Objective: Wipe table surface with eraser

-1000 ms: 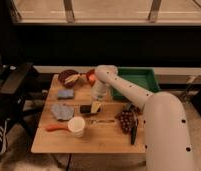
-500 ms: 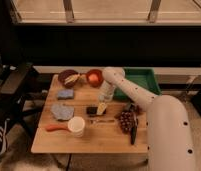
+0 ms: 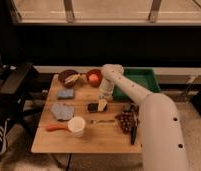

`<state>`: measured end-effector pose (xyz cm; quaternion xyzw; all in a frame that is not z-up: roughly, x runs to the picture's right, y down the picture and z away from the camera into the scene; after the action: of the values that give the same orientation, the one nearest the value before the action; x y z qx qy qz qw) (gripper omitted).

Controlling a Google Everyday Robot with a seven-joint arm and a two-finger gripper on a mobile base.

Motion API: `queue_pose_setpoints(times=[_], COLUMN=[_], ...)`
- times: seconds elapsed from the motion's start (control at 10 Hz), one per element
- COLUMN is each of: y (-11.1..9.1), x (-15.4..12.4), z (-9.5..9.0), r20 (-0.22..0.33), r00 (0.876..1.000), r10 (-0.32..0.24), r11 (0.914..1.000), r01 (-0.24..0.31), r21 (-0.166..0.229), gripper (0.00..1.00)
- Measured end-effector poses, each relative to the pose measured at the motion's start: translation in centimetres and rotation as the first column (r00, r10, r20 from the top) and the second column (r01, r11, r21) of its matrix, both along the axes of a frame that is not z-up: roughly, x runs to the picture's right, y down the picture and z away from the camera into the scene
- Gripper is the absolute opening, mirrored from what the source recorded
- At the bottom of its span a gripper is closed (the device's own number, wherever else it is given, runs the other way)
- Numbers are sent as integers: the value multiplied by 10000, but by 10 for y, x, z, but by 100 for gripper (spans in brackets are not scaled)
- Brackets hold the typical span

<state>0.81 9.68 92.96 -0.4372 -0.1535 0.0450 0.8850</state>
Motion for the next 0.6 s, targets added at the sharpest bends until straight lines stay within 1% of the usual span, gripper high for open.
queue_pose_setpoints(times=[0.2,0.3,0.4,0.5,0.6], y=[-4,-1,6,12,26], x=[-28,-40,-46,-48,-46], z=[0,-5,-10,-17,-27], r20=[464,695,868,927,893], r00=[9988,9972,9959,9955,9959], r10=[-167,-265,-267,-199,-142], r11=[9997,9996,9996,9997,9988], r01=[159,257,267,214,184], r21=[173,132,5,-151,-459], gripper=[15,15,15,15,15])
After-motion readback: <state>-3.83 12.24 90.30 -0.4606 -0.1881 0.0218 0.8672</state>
